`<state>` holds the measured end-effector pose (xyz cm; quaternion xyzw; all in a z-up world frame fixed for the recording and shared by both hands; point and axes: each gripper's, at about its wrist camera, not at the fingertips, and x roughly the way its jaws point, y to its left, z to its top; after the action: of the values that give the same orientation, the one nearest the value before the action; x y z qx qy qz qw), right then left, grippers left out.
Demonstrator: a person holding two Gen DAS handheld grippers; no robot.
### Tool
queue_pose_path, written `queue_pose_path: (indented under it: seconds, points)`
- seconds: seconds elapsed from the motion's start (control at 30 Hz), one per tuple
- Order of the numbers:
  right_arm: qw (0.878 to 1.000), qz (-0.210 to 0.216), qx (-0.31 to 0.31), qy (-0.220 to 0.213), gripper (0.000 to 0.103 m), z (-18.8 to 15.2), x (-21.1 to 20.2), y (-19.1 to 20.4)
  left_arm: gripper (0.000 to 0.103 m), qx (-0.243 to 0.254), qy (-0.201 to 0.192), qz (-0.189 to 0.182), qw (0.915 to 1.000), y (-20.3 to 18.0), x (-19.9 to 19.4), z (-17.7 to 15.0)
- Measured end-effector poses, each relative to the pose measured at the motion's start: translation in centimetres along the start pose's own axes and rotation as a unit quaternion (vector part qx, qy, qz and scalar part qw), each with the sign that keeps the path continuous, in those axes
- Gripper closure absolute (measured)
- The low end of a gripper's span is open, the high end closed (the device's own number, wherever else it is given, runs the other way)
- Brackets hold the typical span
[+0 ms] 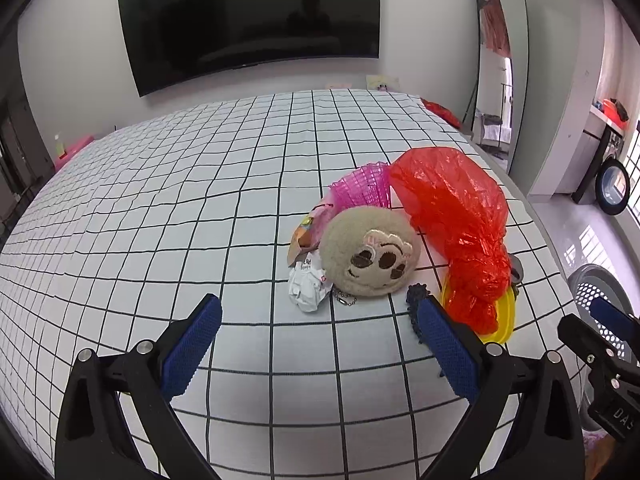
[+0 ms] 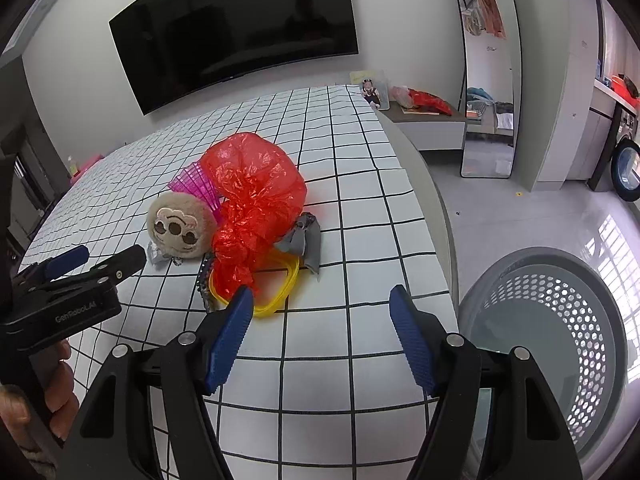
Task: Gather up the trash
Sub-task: 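Reach the left tool to the plush toy head and close on it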
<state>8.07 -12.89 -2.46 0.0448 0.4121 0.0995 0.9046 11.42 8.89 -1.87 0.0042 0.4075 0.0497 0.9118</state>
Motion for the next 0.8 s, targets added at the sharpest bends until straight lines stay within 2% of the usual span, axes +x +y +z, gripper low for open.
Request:
queue_pose_path:
  seconds: [0.37, 0.67, 0.73, 0.8]
  points:
    - [1.0, 0.009, 0.025, 0.007, 0.036, 0.3, 1.7, -2.1, 0.007, 0.01, 0.002, 0.007, 0.9999, -1.8, 2.6, 2.2]
    - [0.999, 0.008, 0.038, 0.012, 0.036, 0.2, 2.2, -3.3, 0.009, 0.017, 0.016, 0.016, 0.9996, -2.8, 4.6, 2.5]
    - [0.999, 0.008, 0.041, 0.013, 0.036, 0.1, 2.2, -3.4, 0.026, 0.018, 0.022, 0.01, 0.9996, -3.0, 4.8, 2.4]
    - [0.999, 0.007, 0.043, 0.014, 0.036, 0.2, 2.3, -3.5, 0.036, 0.016, 0.025, 0.001, 0.9996, -2.9, 4.9, 2.2]
